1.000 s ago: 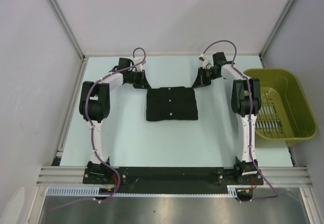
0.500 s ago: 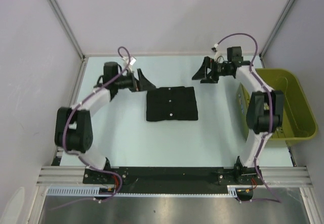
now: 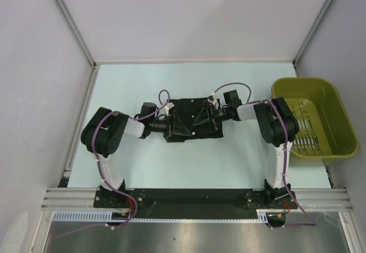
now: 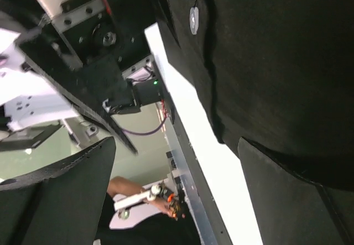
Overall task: Fold and stack the long sleeve shirts
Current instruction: Fold the shirt
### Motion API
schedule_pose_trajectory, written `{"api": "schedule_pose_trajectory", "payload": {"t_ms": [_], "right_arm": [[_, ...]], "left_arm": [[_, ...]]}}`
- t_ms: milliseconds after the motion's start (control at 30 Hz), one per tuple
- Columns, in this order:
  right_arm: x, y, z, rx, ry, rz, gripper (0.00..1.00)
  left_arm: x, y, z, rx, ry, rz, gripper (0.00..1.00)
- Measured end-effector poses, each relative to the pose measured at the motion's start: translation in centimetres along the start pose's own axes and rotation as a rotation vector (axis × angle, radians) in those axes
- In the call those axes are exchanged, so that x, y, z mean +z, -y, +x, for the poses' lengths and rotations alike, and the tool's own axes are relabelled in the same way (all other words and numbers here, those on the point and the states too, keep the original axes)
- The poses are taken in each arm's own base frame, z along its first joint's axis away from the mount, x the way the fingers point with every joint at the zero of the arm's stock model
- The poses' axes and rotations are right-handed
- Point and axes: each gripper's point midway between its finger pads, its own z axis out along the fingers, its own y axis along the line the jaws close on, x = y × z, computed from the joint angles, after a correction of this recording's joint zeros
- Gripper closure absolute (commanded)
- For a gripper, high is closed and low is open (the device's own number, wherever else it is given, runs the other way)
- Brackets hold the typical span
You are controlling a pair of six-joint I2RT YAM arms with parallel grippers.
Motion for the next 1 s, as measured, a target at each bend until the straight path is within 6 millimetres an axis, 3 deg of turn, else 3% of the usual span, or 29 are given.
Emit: {"api": "schedule_pose_trajectory", "payload": {"t_ms": [267,367,500,567,633,700,833,900,1000], "right_arm": [[-2.9,0.5,-0.9,0.0,0.007,-0.039,0.0],[-4.1,0.0,-1.0,0.003,0.029,0.001,0.0],[-4.9,-2.7,-2.0,-0.062,0.074,0.007,0.0],[-4.4,-4.4,-2.5,-0.117,0.084,-0.013,0.0],[-3.4,-5.3,-3.1,-0.154,0.086,-0.033,0.0],[-2.5,-5.3,-3.7,-0.165,0.084,-0.045,0.0],[-1.0,-1.7,-5.6,-0.128,0.091,-0.024,0.0],[-0.9,0.3,-5.5,-0.094,0.069,-0.02,0.0],[-1.8,0.7,-5.6,-0.121,0.06,-0.012,0.0]], "left_arm": [[-4.3,-1.5,-1.2,-0.052,0.061,0.022,0.04],[-5.4,-0.6,-0.7,-0.005,0.068,0.005,0.01],[-4.5,5.1,0.1,0.196,0.019,0.04,0.01],[-3.2,8.6,-0.6,0.33,0.003,0.092,0.01],[-1.8,10.2,-1.6,0.395,0.007,0.127,0.01],[-0.9,9.0,-3.0,0.37,0.027,0.117,0.01],[0.5,0.6,-5.4,0.123,0.079,-0.003,0.02],[-0.2,-0.2,-6.2,0.053,0.09,0.018,0.01],[-1.7,-0.9,-7.0,0.027,0.132,0.008,0.01]]}}
